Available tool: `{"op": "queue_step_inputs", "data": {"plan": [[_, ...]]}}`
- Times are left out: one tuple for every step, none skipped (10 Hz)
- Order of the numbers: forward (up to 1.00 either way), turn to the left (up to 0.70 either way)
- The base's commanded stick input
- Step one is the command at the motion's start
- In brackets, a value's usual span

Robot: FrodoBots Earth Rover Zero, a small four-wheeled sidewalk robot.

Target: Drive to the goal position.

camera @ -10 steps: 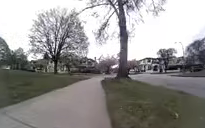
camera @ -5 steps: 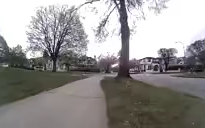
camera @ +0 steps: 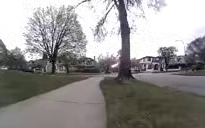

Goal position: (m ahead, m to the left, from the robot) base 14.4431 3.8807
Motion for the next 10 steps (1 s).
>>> {"op": "queue_step_inputs", "data": {"plan": [[0.85,0.34],[0.85,0.34],[0.85,0.34],[0.85,0.34],[0.85,0.05],[0.85,0.0],[0.85,0.0],[0.85,0.0],[0.85,0.0],[0.85,0.0]]}}
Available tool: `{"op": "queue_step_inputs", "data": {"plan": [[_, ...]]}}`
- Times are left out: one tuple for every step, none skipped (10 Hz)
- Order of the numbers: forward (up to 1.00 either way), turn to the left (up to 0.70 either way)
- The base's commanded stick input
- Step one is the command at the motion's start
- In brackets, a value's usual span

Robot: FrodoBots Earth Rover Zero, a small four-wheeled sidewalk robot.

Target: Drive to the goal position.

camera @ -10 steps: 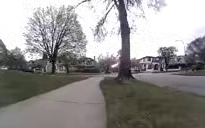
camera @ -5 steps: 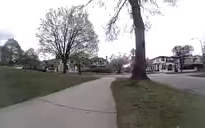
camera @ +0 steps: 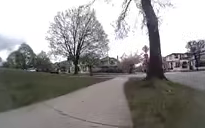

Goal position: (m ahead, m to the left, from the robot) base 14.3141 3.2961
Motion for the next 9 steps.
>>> {"op": "queue_step_inputs", "data": {"plan": [[0.85,0.0],[0.85,-0.18],[0.85,-0.29],[0.85,-0.32],[0.85,-0.34],[0.85,-0.34],[0.85,-0.34],[0.85,-0.3],[0.85,-0.21]]}}
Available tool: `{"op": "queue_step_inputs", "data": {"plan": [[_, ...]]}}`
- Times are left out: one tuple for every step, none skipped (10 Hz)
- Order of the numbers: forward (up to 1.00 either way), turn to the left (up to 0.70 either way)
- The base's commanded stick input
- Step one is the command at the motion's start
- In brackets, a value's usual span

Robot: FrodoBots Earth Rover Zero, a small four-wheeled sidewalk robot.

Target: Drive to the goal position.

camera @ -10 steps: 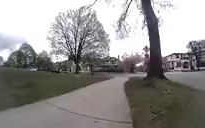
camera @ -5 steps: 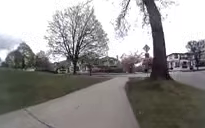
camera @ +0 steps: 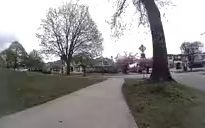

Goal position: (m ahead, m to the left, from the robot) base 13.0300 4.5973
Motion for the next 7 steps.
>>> {"op": "queue_step_inputs", "data": {"plan": [[0.85,-0.06],[0.85,0.0],[0.85,0.0],[0.85,0.0],[0.85,0.0],[0.85,0.0],[0.85,0.0]]}}
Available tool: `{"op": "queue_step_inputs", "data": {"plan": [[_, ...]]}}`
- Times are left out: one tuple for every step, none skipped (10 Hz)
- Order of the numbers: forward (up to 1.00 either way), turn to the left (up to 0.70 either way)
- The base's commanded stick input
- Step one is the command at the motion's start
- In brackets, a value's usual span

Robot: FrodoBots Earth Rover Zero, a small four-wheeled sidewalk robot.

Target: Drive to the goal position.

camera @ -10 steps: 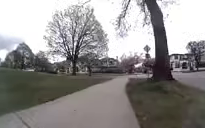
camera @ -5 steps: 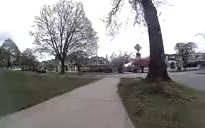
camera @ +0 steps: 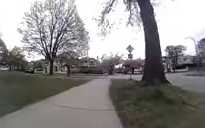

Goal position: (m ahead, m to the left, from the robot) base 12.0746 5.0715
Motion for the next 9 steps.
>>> {"op": "queue_step_inputs", "data": {"plan": [[0.85,0.0],[0.85,0.0],[0.85,0.0],[0.85,0.0],[0.85,0.0],[0.85,0.0],[0.85,0.0],[0.85,0.0],[0.85,0.0]]}}
